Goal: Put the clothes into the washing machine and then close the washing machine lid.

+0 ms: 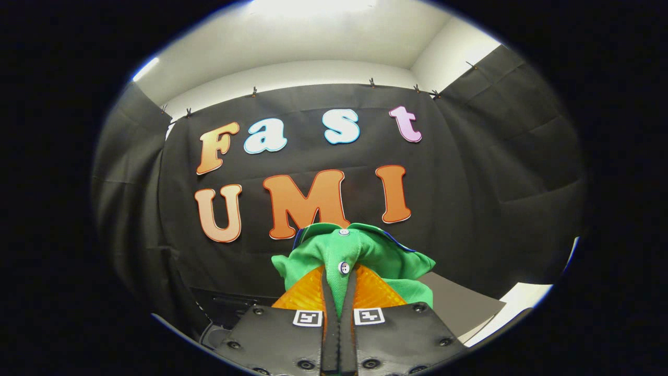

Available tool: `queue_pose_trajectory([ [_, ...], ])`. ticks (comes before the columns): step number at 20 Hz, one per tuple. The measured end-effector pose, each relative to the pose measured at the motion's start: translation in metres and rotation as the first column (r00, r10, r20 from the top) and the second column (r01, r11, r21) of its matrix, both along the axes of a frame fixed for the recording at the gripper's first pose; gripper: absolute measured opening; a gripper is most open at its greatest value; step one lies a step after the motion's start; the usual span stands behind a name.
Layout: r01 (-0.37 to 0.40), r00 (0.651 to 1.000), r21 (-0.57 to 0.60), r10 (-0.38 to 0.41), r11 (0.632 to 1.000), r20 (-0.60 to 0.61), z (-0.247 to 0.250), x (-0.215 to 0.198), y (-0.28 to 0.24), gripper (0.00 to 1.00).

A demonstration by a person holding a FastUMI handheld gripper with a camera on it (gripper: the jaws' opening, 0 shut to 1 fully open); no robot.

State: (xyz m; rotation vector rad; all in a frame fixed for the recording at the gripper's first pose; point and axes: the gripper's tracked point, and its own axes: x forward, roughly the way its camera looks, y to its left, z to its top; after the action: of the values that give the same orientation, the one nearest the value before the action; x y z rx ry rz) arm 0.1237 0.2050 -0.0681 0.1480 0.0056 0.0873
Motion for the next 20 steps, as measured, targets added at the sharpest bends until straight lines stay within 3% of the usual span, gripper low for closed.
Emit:
queue_pose_trajectory([
  [4, 0.011, 0.999, -0.05, -0.009, 0.999, 0.041, 0.028, -0.019, 0.058, 0.09],
  [10, -0.05, 0.996, -0.038, 0.053, 0.998, 0.074, 0.056, -0.023, 0.156, 0.09],
  [15, -0.131, 0.989, -0.038, 0.134, 0.991, 0.066, 0.054, -0.016, 0.221, 0.09],
  [20, -0.157, 0.986, -0.015, 0.158, 0.987, 0.053, 0.028, 0.001, 0.267, 0.09],
])
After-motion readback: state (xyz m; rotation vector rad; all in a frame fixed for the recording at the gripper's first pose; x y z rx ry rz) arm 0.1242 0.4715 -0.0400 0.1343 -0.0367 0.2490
